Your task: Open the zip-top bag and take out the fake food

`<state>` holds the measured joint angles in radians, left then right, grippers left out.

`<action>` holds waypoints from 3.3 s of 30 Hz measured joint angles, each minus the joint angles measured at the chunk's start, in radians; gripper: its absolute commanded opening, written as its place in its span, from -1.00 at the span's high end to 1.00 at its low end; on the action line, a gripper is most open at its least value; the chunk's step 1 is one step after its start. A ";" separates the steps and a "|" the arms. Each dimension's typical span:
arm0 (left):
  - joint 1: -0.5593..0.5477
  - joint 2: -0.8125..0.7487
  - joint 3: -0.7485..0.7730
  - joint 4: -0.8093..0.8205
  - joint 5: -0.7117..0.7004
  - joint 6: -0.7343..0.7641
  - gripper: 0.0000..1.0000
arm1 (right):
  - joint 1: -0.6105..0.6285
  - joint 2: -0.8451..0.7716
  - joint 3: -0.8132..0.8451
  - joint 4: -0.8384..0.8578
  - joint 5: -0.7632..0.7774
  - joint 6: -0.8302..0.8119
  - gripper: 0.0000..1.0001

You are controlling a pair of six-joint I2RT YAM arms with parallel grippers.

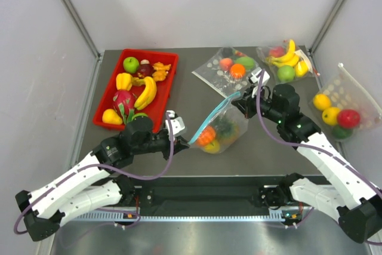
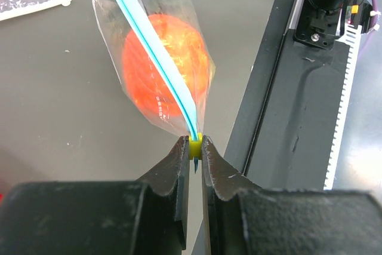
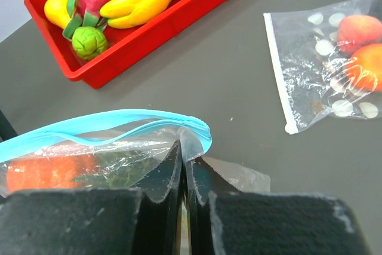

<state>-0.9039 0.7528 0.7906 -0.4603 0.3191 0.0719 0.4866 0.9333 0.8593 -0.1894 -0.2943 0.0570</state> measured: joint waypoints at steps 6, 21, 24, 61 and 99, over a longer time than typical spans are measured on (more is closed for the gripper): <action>0.000 -0.003 -0.001 0.005 -0.005 -0.019 1.00 | -0.015 0.039 0.000 0.026 -0.028 0.009 1.00; -0.139 0.251 -0.054 0.326 -0.110 -0.229 1.00 | -0.047 -0.024 0.020 -0.073 0.126 0.150 -0.37; -0.145 0.293 -0.055 0.402 -0.171 -0.257 1.00 | -0.048 -0.098 0.017 -0.113 0.160 0.211 -0.37; -0.255 0.374 -0.097 0.568 -0.390 -0.328 1.00 | -0.048 -0.203 -0.108 -0.169 0.207 0.434 -0.36; -0.211 0.440 0.211 0.570 -0.544 -0.266 -0.49 | -0.048 -0.203 -0.155 -0.163 0.237 0.390 1.00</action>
<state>-1.1152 1.1931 1.0019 0.1097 -0.2249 -0.1936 0.4385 0.7300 0.7044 -0.3519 -0.0570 0.4473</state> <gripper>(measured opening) 0.723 0.011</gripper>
